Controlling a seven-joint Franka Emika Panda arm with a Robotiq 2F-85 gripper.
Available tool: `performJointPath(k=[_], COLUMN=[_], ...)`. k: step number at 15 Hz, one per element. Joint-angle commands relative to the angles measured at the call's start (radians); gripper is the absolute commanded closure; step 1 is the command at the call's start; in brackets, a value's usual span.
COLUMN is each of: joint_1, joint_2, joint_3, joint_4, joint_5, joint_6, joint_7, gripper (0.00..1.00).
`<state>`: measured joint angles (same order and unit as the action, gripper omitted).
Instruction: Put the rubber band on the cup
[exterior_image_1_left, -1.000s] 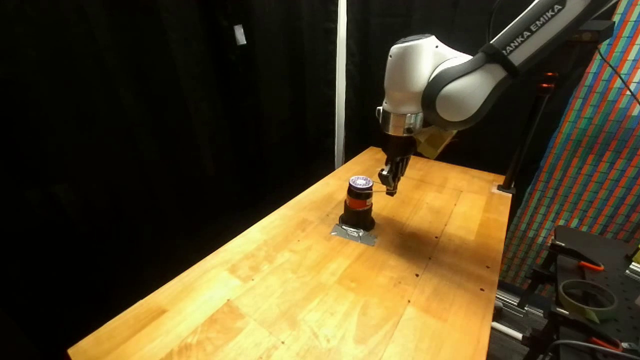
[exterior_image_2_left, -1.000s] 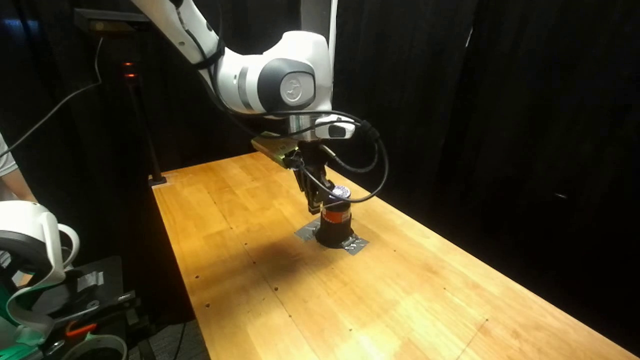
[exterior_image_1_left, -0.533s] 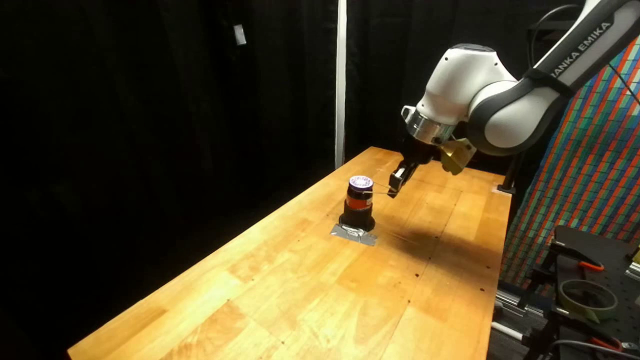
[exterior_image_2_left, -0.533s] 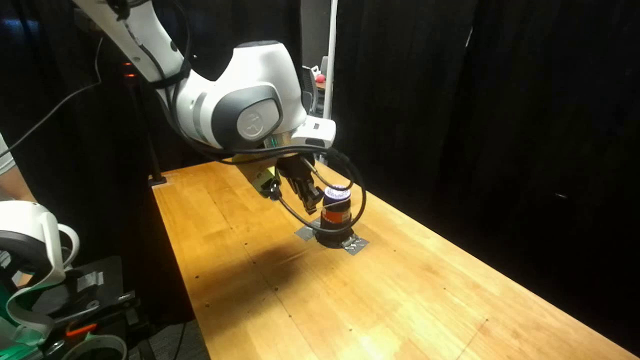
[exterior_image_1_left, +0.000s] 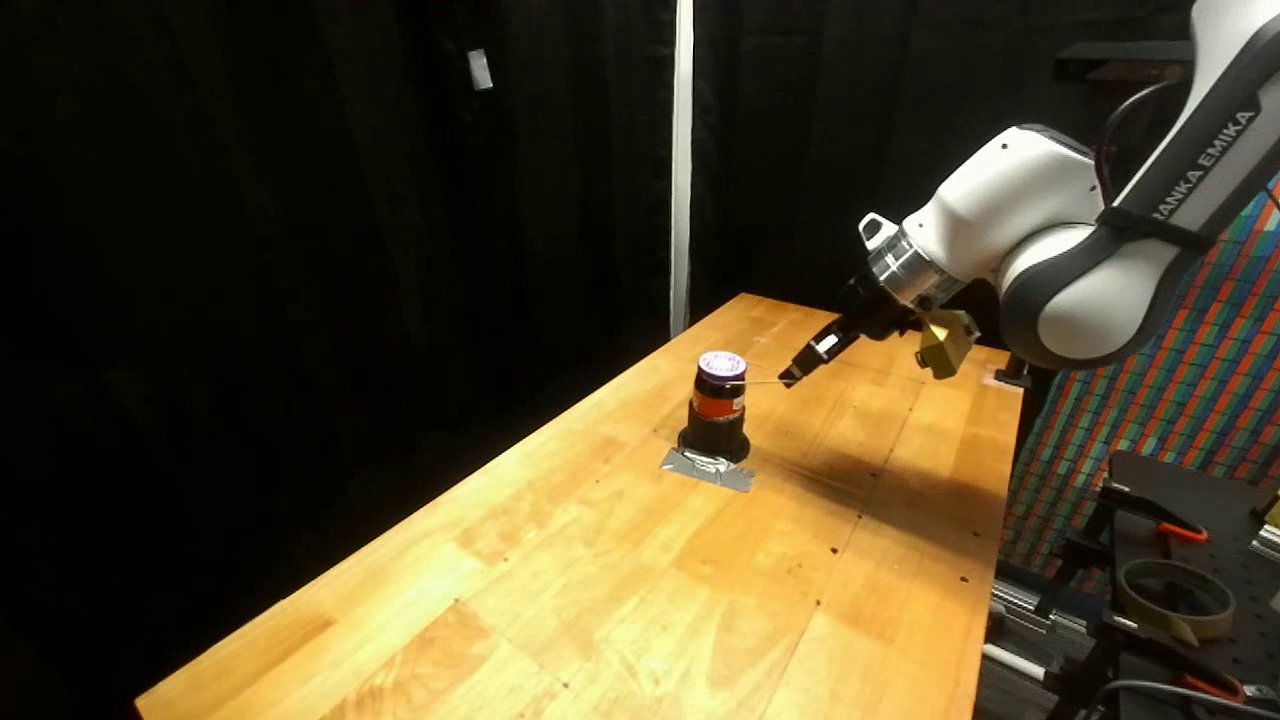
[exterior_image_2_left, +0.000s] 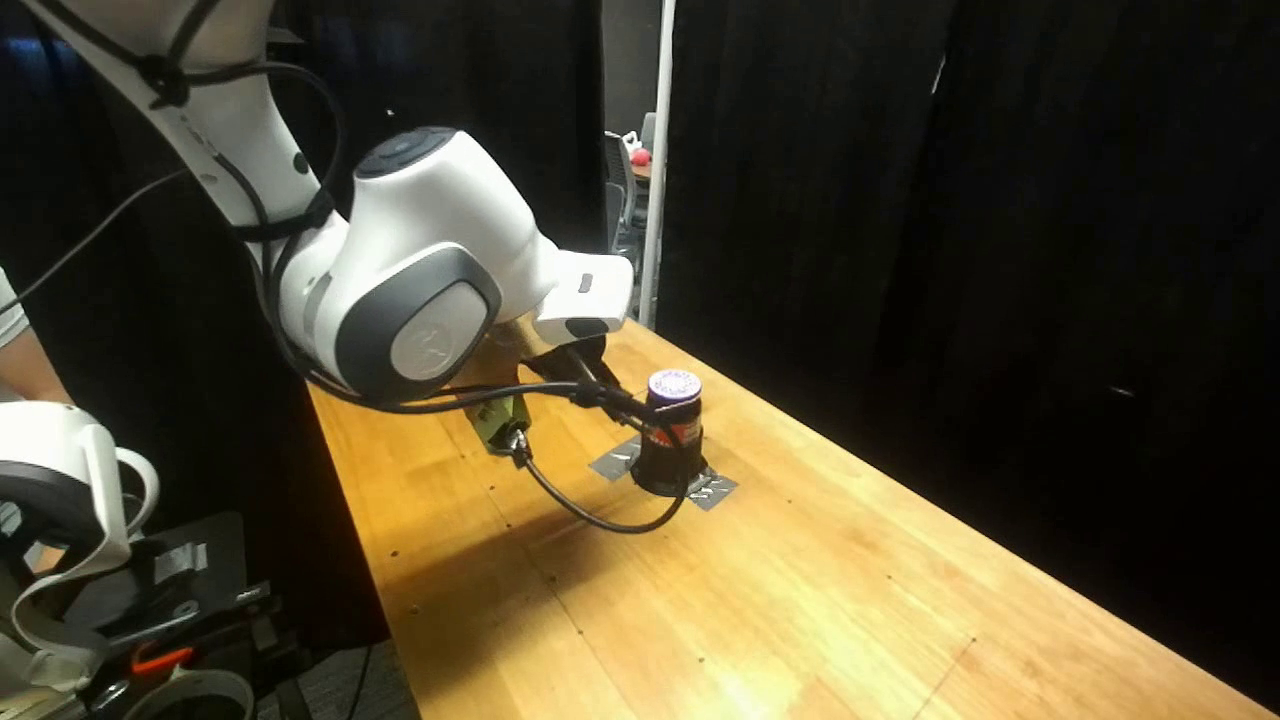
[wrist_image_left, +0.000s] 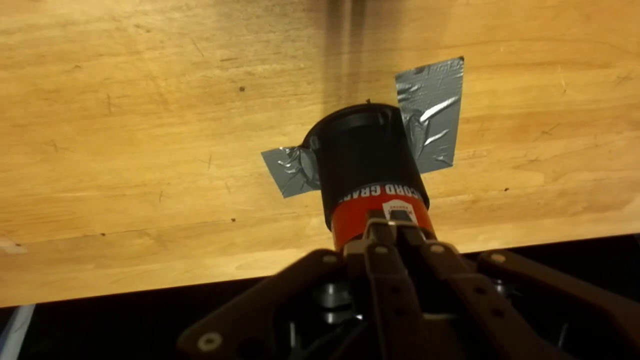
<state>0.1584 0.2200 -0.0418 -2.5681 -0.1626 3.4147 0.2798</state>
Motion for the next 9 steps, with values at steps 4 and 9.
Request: performJointPath(k=[4,9], joint_1=[-0.006,-0.044], joint_2=[0.007,0.026], joint_3=[0.019,0.097], joint_4=[-0.132,-0.165], joint_5=[0.108,0.118], joint_6=[0.323,0.426], joint_7=[-0.091,-0.074], gripper=[0.91,0.9])
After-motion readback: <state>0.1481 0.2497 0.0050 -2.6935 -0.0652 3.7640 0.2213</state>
